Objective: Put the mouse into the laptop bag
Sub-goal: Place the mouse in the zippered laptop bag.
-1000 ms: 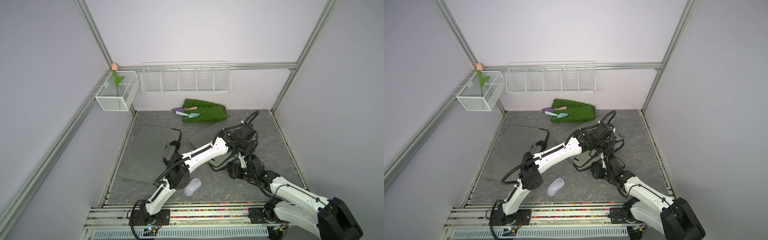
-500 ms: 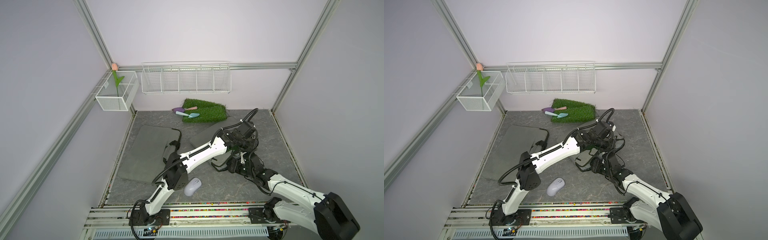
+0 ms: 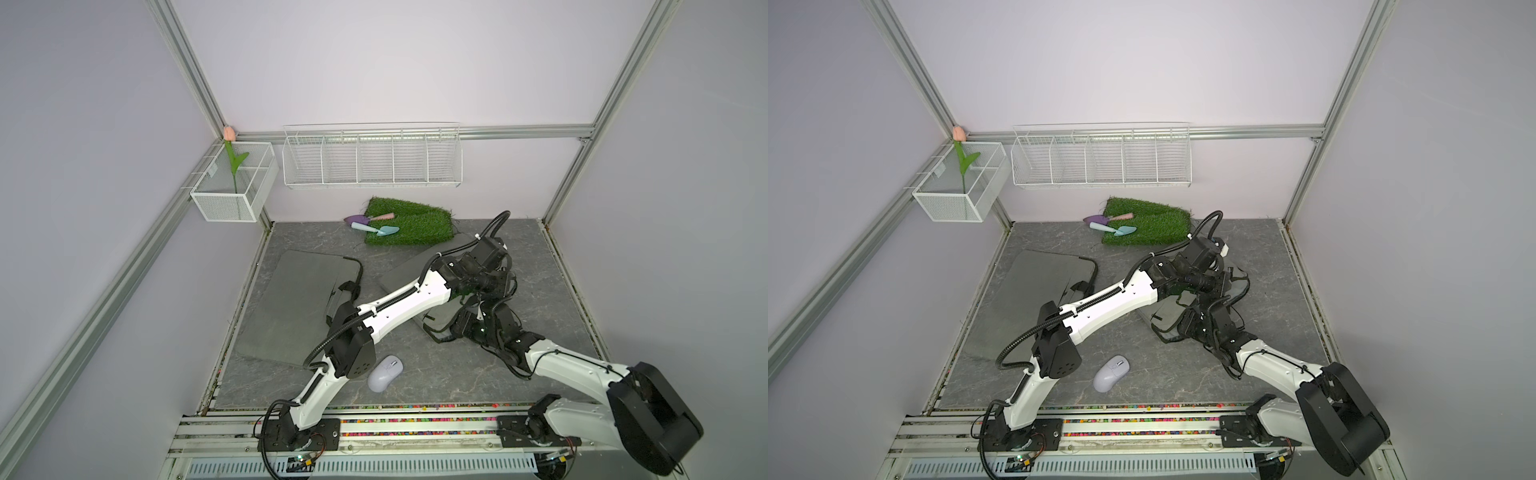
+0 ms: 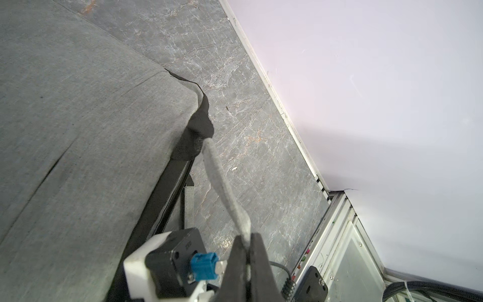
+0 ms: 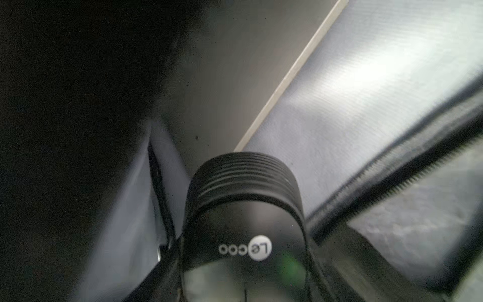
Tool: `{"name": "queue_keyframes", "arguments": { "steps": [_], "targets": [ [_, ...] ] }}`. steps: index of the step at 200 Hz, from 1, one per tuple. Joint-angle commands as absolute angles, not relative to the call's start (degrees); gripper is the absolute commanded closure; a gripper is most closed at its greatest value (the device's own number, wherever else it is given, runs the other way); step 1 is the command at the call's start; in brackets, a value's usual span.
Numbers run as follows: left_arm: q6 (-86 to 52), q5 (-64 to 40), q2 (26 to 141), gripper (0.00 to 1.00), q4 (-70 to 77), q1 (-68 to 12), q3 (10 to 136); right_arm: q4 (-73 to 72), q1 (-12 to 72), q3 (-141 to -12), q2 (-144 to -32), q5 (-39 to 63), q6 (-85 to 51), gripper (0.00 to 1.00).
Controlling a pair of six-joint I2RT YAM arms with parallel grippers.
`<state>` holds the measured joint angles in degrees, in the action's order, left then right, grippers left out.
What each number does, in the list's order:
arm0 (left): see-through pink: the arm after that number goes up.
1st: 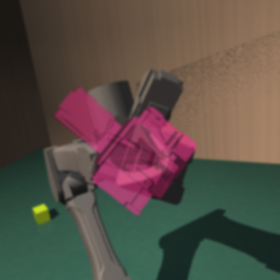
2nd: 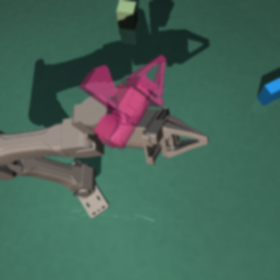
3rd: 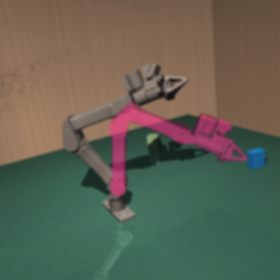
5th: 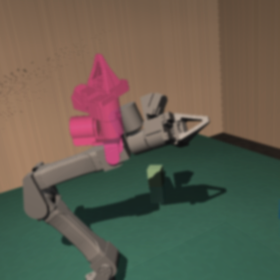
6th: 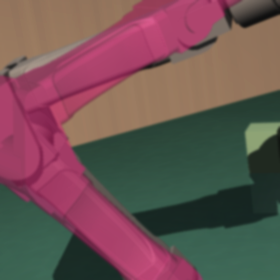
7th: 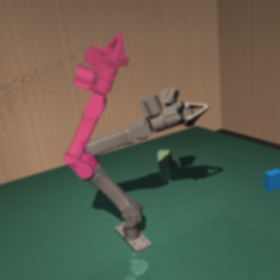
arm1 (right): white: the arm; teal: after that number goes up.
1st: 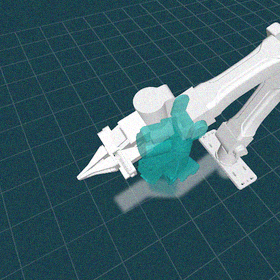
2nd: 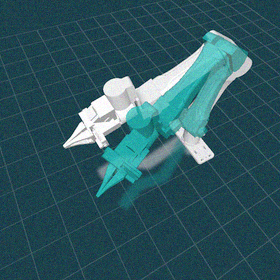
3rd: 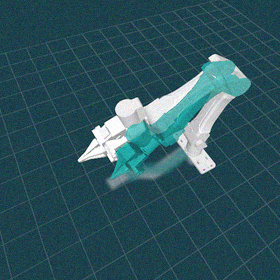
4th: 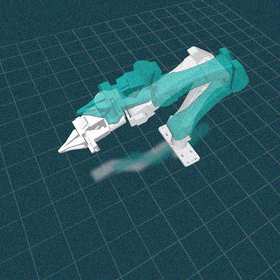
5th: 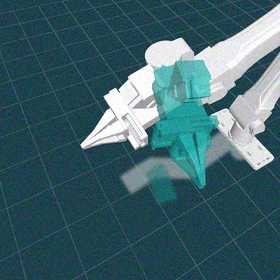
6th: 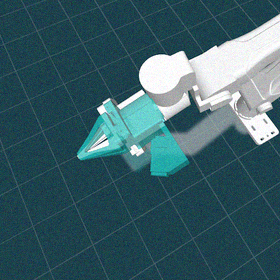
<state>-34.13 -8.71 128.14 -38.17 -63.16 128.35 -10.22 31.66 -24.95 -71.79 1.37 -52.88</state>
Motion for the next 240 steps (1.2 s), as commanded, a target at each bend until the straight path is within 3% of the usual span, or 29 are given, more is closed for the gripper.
{"name": "queue_keyframes", "arguments": {
  "steps": [1, 32, 71, 96, 121, 219, 240],
  "targets": [
    [-35.4, -12.2, 125.6, 1.00, -33.7, -65.8, 129.2, -13.0, 32.0, -25.9, -75.7, 3.2, -55.9, 0.45],
    [-35.8, -11.0, 124.5, 1.00, -32.6, -65.3, 127.5, -16.4, 32.2, -26.4, -78.9, 4.1, -55.6, 0.29],
    [-36.0, -11.4, 124.7, 1.00, -32.3, -65.2, 127.4, -19.9, 32.6, -26.6, -80.2, 6.0, -54.8, 0.20],
    [-35.8, -11.2, 124.6, 1.00, -32.4, -65.0, 127.4, -17.7, 33.3, -26.5, -77.3, 4.7, -53.5, 0.21],
    [-35.8, -10.9, 124.4, 1.00, -32.6, -64.7, 126.9, -14.4, 33.1, -25.5, -72.9, 2.2, -52.1, 0.30],
    [-35.5, -8.4, 122.6, 1.00, -32.3, -64.0, 123.5, 0.9, 27.1, -18.4, -55.7, -1.1, -48.3, 0.25],
    [-35.8, -9.0, 122.7, 1.00, -31.8, -64.0, 123.4, 4.3, 24.3, -17.9, -52.7, -2.1, -47.7, 0.38]
  ]
}}
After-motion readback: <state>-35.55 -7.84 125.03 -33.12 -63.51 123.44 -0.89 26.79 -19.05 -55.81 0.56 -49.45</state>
